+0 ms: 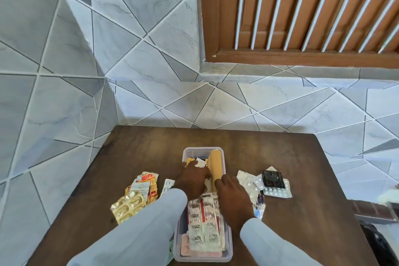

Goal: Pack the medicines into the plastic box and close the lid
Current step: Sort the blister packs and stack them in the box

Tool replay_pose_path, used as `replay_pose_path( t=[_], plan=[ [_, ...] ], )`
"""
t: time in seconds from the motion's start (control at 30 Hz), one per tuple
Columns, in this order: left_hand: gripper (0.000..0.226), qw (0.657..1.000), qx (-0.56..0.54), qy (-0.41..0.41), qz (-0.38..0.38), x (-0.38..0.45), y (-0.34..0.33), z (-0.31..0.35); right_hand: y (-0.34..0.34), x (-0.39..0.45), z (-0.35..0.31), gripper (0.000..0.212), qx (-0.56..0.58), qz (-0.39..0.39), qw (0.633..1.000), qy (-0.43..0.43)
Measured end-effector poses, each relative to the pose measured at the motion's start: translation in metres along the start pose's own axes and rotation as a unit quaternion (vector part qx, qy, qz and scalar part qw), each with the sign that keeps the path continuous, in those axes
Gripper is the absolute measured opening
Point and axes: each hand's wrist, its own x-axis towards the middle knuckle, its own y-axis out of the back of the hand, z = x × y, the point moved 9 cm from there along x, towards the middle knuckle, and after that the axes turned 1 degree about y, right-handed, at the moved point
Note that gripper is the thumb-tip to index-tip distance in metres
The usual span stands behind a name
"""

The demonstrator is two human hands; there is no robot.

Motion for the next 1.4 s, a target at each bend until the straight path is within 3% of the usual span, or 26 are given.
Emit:
replay_pose_path(
  t=[0.3,0.47,0.53,0.67,0.73,0.87,0.97,1.17,1.3,1.4],
  plan=[
    [0.029,0.998,0.053,0.03,0.025,0.01,0.017,0.004,-0.002,-0.003,0.004,0.033,-0.014,0.011,1.0,0.014],
    [0.021,0.99,0.132,-0.041,0.023,-0.008,0.006,0.013,0.001,-0.009,-0.014,0.014,-0.047,0.043,0.996,0.055],
    [0.022,0.987,0.145,-0.066,0.036,-0.017,0.002,0.011,-0.003,-0.016,-0.024,0.007,-0.069,0.021,0.996,0.06],
    [0.038,0.986,0.14,-0.085,0.039,-0.04,-0.016,-0.001,-0.011,-0.039,-0.033,0.027,-0.09,-0.079,0.993,-0.024],
    [0.045,0.989,0.107,-0.099,0.023,-0.048,-0.024,-0.003,-0.011,-0.048,-0.034,0.024,-0.089,-0.111,0.988,-0.063],
    [0.061,0.977,0.13,-0.163,-0.039,-0.055,-0.027,0.0,-0.003,-0.06,-0.037,0.027,-0.06,-0.062,0.99,-0.115],
    [0.07,0.972,0.142,-0.181,-0.039,-0.059,-0.021,0.001,0.004,-0.07,-0.032,0.029,-0.088,-0.023,0.987,-0.136],
    [0.066,0.965,0.187,-0.183,-0.022,-0.071,-0.031,0.001,-0.006,-0.086,-0.041,0.023,-0.118,-0.075,0.981,-0.133],
    [0.07,0.972,0.158,-0.172,-0.023,-0.073,-0.031,0.0,0.001,-0.08,-0.042,0.025,-0.141,-0.068,0.981,-0.112],
    [0.053,0.99,0.057,-0.128,-0.001,-0.069,-0.018,-0.01,-0.004,-0.075,-0.041,0.02,-0.147,-0.08,0.983,-0.079]
  ],
)
